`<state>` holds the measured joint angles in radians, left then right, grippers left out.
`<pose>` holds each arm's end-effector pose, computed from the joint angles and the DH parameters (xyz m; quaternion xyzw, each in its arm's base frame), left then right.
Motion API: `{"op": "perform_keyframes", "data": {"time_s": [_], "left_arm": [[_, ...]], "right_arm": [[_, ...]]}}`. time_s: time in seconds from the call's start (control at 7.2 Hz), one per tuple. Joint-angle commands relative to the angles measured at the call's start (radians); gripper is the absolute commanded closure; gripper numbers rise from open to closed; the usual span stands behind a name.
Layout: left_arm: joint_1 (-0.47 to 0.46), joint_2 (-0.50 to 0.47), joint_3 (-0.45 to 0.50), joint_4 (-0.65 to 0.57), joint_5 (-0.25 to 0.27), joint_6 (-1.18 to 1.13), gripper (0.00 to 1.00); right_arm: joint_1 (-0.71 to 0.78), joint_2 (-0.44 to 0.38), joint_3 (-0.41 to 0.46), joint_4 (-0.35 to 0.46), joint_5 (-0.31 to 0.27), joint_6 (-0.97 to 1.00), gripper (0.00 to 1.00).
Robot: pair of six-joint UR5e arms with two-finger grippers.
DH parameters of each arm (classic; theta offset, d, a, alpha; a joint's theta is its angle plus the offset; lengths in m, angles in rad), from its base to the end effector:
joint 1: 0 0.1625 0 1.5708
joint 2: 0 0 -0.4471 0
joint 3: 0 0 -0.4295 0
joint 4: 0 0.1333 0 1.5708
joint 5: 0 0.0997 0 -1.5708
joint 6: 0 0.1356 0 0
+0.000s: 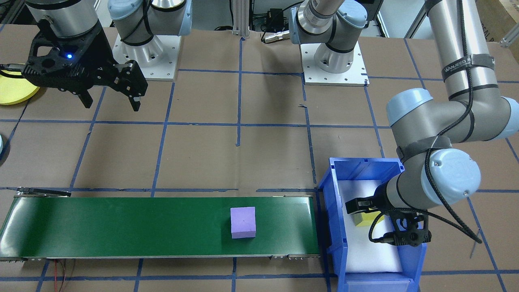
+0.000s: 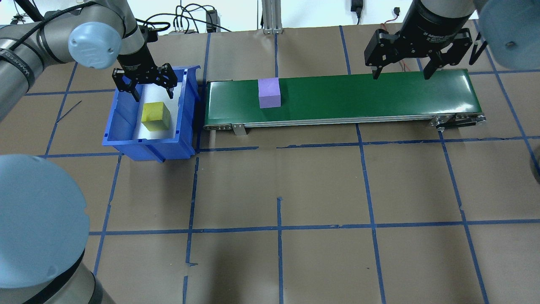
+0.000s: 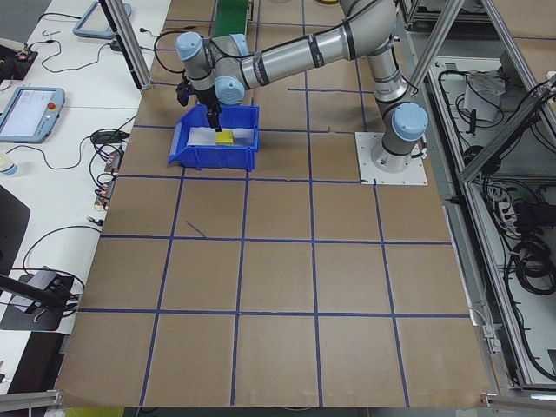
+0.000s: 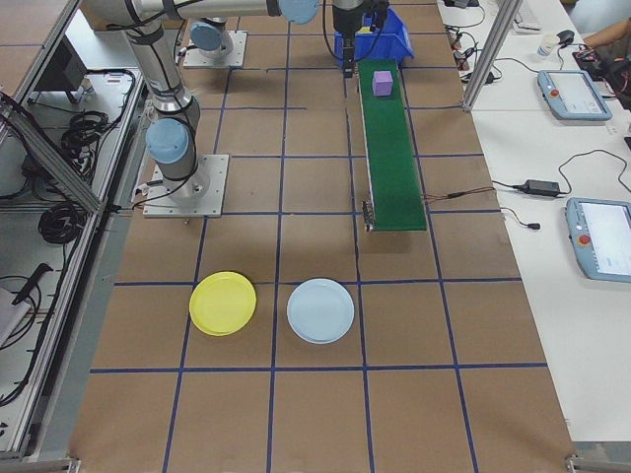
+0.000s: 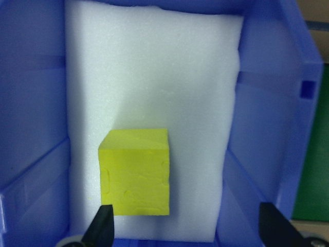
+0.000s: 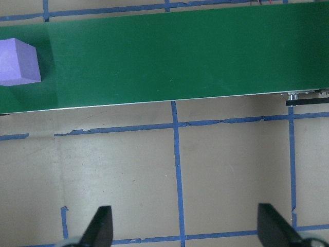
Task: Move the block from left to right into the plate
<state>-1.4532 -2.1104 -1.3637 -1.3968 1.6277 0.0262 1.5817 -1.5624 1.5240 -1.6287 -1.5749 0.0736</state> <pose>-0.0411 -0.7226 0.2565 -0.0433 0.9955 0.0810 0.0226 0.1387 -0.5437 0.5007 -0.0314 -0.9983 0.0482 0.0000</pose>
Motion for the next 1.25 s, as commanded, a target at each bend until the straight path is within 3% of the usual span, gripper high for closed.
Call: {"op": "perform_keyframes", "data": {"time_s": [0.0, 0.56, 0.83, 0.97, 1.11], "left_arm": [[0.0, -0.034, 0.0, -0.001, 0.015, 0.007, 0.04], [0.0, -0.053, -0.015, 0.045, 0.055, 0.038, 0.09], [0.0, -0.068, -0.024, 0.033, 0.11, 0.04, 0.13], [0.0, -0.071, -0.038, 0.045, 0.113, 0.04, 0.15], [0.0, -0.074, -0.032, 0.045, 0.113, 0.038, 0.15]], "right_arm": [[0.0, 0.001, 0.004, 0.003, 0.004, 0.008, 0.0], [0.0, 0.001, 0.004, 0.003, -0.002, 0.0, 0.0], [-0.009, 0.002, -0.008, 0.0, -0.004, -0.003, 0.0], [-0.006, 0.001, -0.028, 0.019, -0.055, 0.005, 0.0], [-0.031, 0.01, -0.027, 0.018, -0.056, -0.006, 0.0]]}}
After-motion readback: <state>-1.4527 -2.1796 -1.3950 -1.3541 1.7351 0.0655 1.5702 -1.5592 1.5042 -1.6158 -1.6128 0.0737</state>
